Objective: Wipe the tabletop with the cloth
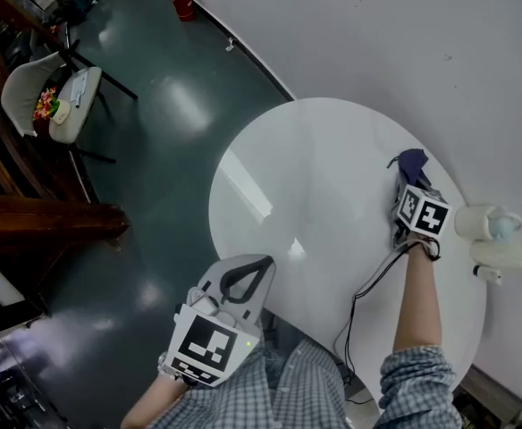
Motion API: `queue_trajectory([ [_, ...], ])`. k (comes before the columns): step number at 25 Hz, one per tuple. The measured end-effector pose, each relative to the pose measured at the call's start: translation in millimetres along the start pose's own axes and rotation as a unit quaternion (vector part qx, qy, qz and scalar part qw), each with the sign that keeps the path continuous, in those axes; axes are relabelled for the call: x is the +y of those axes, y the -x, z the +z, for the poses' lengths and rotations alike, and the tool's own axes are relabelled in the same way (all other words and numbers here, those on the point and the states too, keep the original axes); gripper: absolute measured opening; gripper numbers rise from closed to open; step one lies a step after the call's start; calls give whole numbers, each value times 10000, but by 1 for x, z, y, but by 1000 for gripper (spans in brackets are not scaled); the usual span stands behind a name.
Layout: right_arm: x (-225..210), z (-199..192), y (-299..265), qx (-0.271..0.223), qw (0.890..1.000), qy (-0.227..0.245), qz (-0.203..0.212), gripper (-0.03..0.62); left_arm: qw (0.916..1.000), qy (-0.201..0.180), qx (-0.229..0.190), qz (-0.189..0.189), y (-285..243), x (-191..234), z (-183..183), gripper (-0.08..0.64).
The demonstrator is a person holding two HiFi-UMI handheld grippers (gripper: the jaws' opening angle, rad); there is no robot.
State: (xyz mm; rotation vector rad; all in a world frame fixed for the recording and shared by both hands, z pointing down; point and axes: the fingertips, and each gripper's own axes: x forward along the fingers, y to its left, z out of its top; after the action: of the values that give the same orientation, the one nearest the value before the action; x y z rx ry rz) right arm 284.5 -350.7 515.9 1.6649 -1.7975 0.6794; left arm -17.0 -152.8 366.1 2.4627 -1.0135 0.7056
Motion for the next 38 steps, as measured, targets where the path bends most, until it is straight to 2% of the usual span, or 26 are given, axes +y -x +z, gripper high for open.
queue_trajectory([
  [8,-81,-1,-3,161,9983,-138,-538,52,9999,111,107,54,-8,-9,-5,5],
  [12,-91,4,-8,267,9972,-3,-697,52,9997,179,120,79,-8,-9,-9,5],
  [15,-85,7,-9,237,9970,-154,-725,52,9997,205,82,65,-5,-7,-10,5],
  [17,-77,10,-13,169,9972,-253,-676,52,9997,223,87,45,-3,-5,-11,5],
  [22,-43,26,-26,117,9986,-83,-501,52,9995,301,72,75,1,7,-14,5],
  [32,57,64,-58,-37,9989,472,69,52,9986,491,99,176,21,37,-31,5],
  [38,130,82,-72,-69,9938,948,583,52,9981,562,47,263,32,59,-35,5],
])
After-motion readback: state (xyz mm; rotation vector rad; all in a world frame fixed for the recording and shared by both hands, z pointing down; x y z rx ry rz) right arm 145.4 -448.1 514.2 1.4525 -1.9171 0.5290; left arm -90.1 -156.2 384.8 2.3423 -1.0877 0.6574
